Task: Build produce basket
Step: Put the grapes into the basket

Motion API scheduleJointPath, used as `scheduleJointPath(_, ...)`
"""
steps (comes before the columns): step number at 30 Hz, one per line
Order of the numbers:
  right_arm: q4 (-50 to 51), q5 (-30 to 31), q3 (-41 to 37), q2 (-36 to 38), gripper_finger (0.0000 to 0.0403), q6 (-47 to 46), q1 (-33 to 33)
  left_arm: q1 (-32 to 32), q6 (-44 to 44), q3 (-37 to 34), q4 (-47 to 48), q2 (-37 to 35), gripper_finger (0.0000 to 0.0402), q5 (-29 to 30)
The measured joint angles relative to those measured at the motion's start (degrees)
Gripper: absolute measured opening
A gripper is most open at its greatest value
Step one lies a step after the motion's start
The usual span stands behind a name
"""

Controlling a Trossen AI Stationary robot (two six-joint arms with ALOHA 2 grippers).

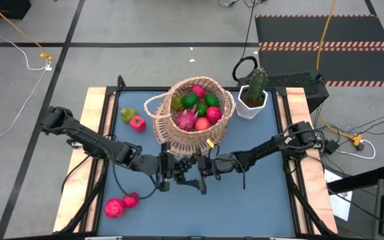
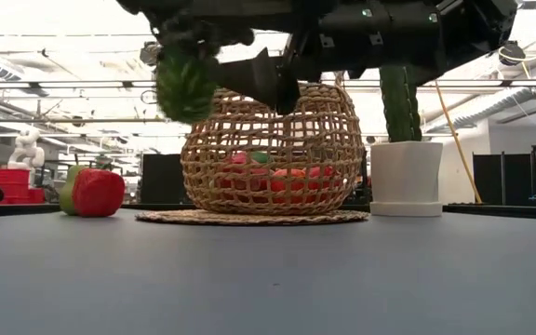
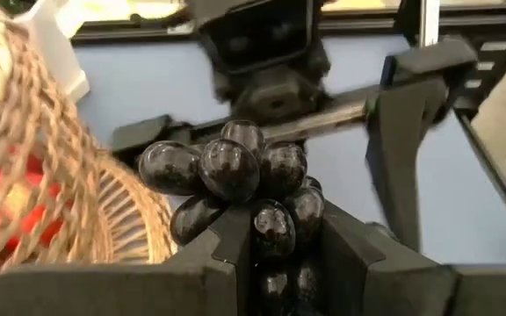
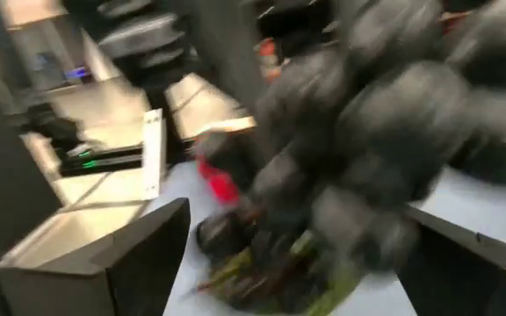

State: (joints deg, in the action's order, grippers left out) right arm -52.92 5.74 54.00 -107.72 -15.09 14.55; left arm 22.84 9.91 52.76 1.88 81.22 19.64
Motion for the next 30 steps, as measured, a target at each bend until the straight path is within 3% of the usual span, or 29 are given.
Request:
scheduleJointPath(4, -0.04, 2.74, 0.02, 0.00, 0.0334, 0.65, -0.76, -0.45, -2.07, -0.05, -4.94, 3.02, 0.0092, 0.57)
scheduleJointPath(8, 2.38, 2.97, 0.04, 0.04, 0.0282, -3.41, -0.99, -0.31, -1.61, -0.03, -6.89, 3.96, 0.0092, 2.79)
scheduleJointPath(13, 7.55, 3.00, 0.06, 0.44, 0.0157, -6.80, -1.73, -0.30, -2.12, -0.05, -6.37, 3.95, 0.0096, 4.38)
scheduleJointPath(16, 8.11, 1.49, 0.05, 1.09, 0.0071, -6.69, -2.20, -0.22, -5.20, -0.03, -6.66, 3.40, 0.0116, 4.55)
scheduleJointPath(18, 9.01, 0.39, 0.03, 2.14, 0.0036, -5.69, -2.75, -0.27, -6.88, -0.03, -6.87, 2.84, 0.0138, 6.93)
scheduleJointPath(23, 14.46, 1.47, -0.01, 7.77, 0.0036, -1.03, -3.34, -0.07, -8.37, 0.06, -6.94, -0.23, 0.0217, 13.55)
scheduleJointPath(30, 26.54, 8.53, 1.91, 16.89, 0.0033, 9.11, -6.48, -0.07, -13.02, -0.01, -5.01, -4.71, 0.0359, 14.65)
